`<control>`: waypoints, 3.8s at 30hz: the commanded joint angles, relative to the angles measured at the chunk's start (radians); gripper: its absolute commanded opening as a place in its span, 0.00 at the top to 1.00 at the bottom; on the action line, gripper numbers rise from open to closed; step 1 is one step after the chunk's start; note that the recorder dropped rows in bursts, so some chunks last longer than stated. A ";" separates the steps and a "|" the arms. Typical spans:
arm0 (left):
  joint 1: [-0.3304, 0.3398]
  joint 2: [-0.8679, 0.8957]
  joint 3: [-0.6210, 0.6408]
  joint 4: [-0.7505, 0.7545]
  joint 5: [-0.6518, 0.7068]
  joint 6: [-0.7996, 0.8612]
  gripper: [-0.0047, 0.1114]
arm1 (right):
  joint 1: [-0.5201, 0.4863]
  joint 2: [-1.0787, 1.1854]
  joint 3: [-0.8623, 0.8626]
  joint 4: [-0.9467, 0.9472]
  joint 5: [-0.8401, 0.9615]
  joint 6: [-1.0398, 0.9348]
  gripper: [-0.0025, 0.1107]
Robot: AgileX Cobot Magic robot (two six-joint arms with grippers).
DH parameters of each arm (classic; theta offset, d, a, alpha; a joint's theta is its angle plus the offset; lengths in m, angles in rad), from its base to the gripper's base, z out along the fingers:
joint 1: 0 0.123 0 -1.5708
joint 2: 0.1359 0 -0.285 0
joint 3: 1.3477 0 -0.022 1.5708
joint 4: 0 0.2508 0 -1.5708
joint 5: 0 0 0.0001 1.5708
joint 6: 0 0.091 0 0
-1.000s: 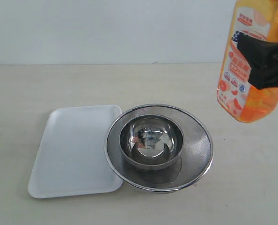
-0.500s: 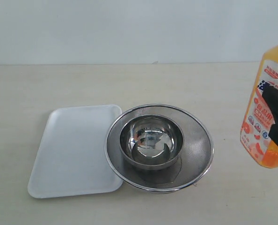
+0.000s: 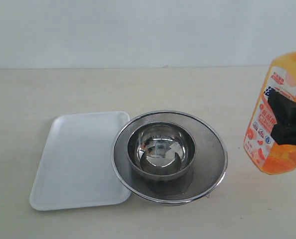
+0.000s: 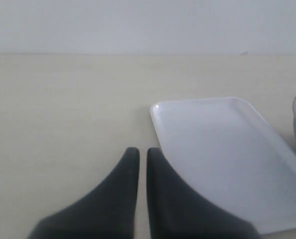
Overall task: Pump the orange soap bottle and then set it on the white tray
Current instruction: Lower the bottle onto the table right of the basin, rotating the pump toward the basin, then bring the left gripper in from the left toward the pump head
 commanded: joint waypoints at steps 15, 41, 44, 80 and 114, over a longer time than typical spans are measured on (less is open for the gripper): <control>0.003 -0.003 0.003 -0.008 -0.003 0.005 0.92 | 0.249 0.223 -0.110 0.283 -0.138 -0.187 0.98; 0.003 -0.003 0.003 -0.008 -0.003 0.005 0.92 | 0.249 0.371 -0.127 0.119 -0.138 -0.491 0.98; 0.003 -0.003 0.003 -0.008 -0.003 0.008 0.92 | 0.249 0.371 -0.127 0.117 -0.138 -0.508 0.98; 0.003 -0.003 0.003 0.047 -0.020 0.075 0.92 | 0.249 0.371 -0.127 0.108 -0.138 -0.629 0.98; -0.112 0.491 -0.117 0.893 -0.877 -1.238 0.92 | 0.249 0.371 -0.127 0.107 -0.138 -0.661 0.98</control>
